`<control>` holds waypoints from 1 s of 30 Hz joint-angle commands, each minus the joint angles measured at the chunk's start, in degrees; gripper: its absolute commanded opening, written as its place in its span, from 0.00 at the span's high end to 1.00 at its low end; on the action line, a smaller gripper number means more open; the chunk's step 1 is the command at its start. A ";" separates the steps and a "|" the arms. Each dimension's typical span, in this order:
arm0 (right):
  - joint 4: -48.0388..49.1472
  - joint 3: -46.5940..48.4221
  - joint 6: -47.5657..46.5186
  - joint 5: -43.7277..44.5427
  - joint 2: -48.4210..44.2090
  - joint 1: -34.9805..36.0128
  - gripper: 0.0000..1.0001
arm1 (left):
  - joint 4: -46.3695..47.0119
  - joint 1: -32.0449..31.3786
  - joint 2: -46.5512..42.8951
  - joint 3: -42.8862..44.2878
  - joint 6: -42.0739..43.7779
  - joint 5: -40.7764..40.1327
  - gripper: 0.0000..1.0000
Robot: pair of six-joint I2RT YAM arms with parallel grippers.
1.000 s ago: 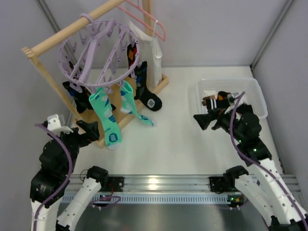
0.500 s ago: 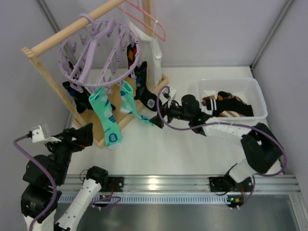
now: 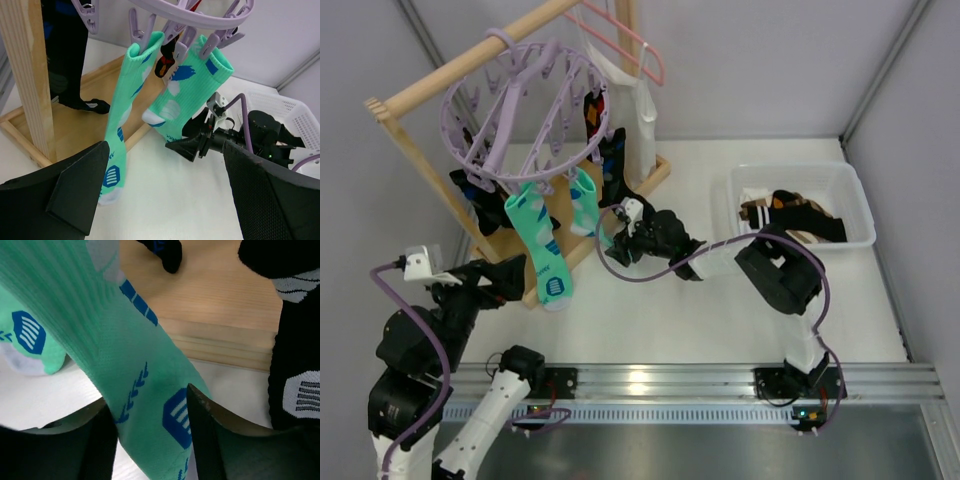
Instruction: Remove the socks clipped to the hanger
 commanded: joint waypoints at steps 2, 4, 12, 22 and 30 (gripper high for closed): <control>12.77 1.48 0.79 0.65 0.95 0.77 0.65 | 2.60 -0.09 2.15 0.36 0.92 2.84 0.02; 16.10 -0.53 1.40 1.53 0.07 1.03 0.88 | 2.52 -0.09 4.59 1.67 0.40 3.36 0.01; 18.06 -10.82 2.98 10.13 -13.19 4.54 1.00 | 2.60 -0.01 14.53 10.53 -3.91 15.65 0.01; 5.15 -21.55 4.38 30.96 -30.59 16.84 1.00 | 3.13 1.40 30.01 19.60 -9.28 25.52 0.06; -2.16 -22.08 4.92 43.28 -33.07 26.16 1.00 | 2.69 -1.31 35.89 19.52 -8.14 13.95 0.01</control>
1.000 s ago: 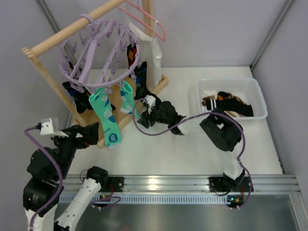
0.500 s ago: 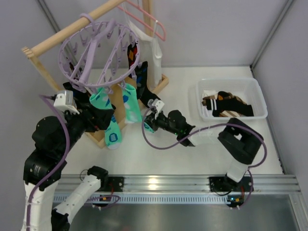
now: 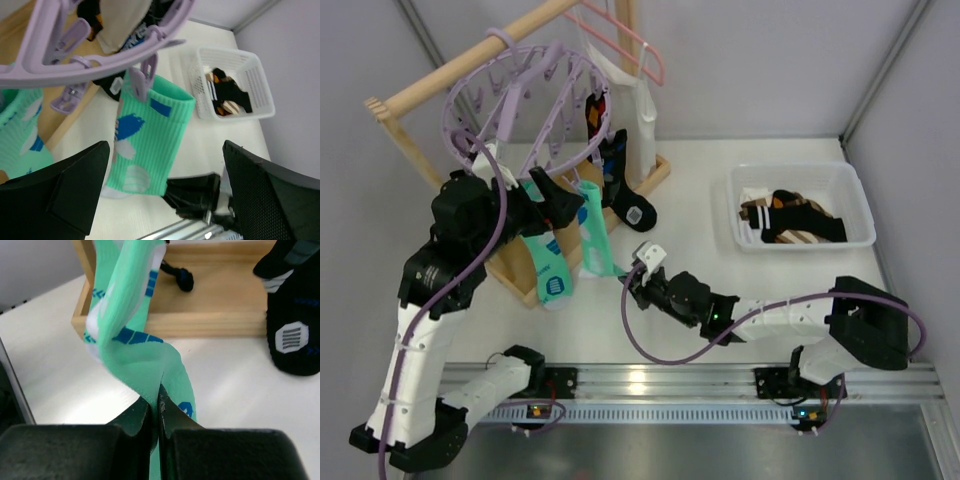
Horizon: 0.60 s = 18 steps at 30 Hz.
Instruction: Remove the socks clipped to the hanger
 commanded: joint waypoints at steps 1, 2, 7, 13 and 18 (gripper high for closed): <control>-3.56 0.46 1.27 7.92 -2.01 4.64 1.00 | 1.75 -3.26 2.28 0.53 0.26 -13.11 0.02; -3.56 0.37 2.14 8.36 -1.92 5.86 1.00 | 1.84 -7.37 3.16 0.17 0.43 -16.92 0.01; -4.62 1.33 3.38 10.02 0.71 8.24 1.00 | 1.23 -24.52 9.40 0.35 -1.14 -39.76 0.01; -3.65 0.63 4.08 11.35 1.68 9.74 1.00 | -4.04 -33.60 12.31 3.07 -4.57 -54.39 0.01; -3.83 1.42 2.33 11.53 2.47 10.09 1.00 | -6.15 -33.60 13.88 5.08 -3.61 -59.14 0.02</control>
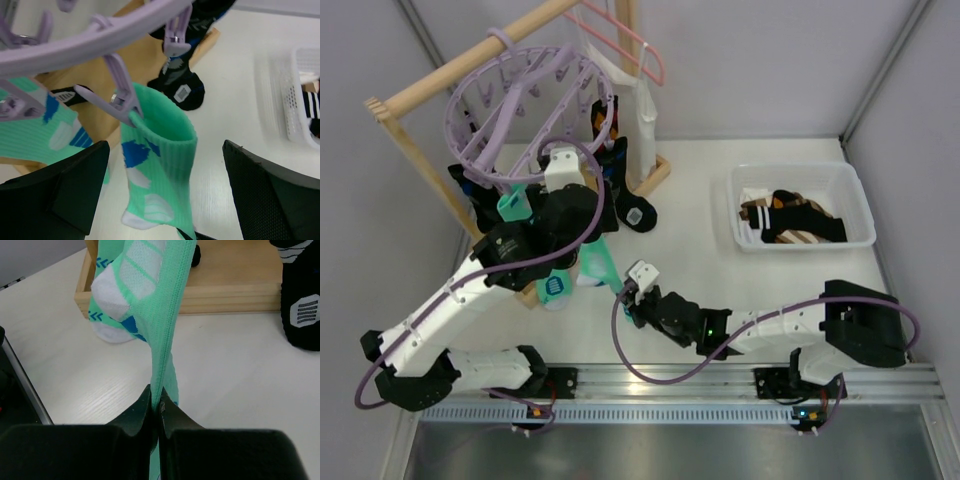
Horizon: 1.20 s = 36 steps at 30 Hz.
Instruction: Remove the socks clipped to the hanger
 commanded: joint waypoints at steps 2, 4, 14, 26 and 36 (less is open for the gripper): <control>0.37 2.65 -1.32 1.21 2.43 1.72 1.00 | -3.71 -0.12 1.58 7.01 0.11 -10.89 0.01; 0.37 3.88 -1.42 1.03 4.10 1.90 1.00 | -4.07 -0.12 3.35 8.35 1.25 -14.05 0.01; -0.07 5.91 -1.68 -0.63 4.81 3.04 1.00 | -4.25 1.55 7.13 9.24 3.28 -20.13 0.08; 0.02 7.31 -1.77 -3.71 5.95 3.13 1.00 | -3.81 5.07 7.30 8.35 3.45 -22.59 0.14; 0.37 7.40 -2.03 -4.68 5.16 3.74 1.00 | -3.63 7.18 9.76 8.00 2.31 -23.03 0.27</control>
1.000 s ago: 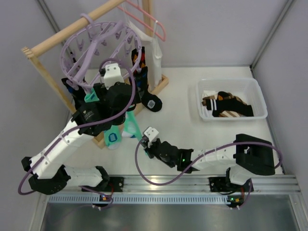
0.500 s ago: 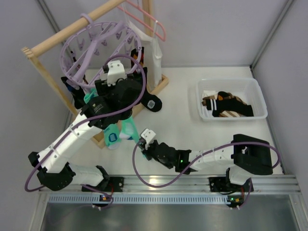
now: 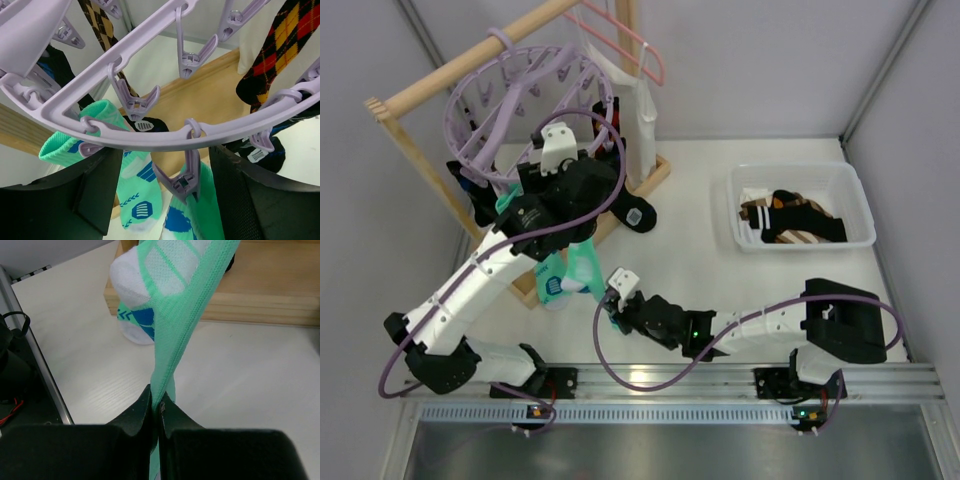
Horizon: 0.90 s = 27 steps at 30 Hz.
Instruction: Remove the socks clipped to the hanger
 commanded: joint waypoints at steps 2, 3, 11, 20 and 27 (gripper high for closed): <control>0.89 1.65 -0.22 -1.25 -1.20 1.98 1.00 | 0.26 1.37 1.11 -0.39 -1.01 -1.24 0.32; 0.89 1.65 -0.30 -1.25 -1.46 2.06 1.00 | 0.26 1.45 1.29 -0.22 -1.01 -1.24 0.34; 1.77 0.43 -0.13 -1.69 -1.99 2.77 1.00 | 0.52 2.25 3.66 2.15 -0.58 -1.77 0.74; -0.48 -5.98 2.24 2.43 -8.66 2.77 1.00 | 0.61 2.42 2.53 3.65 0.39 5.69 0.65; -22.61 -8.81 10.59 10.96 -31.47 -5.47 1.00 | 2.19 2.42 -5.65 -3.80 -0.22 19.40 0.02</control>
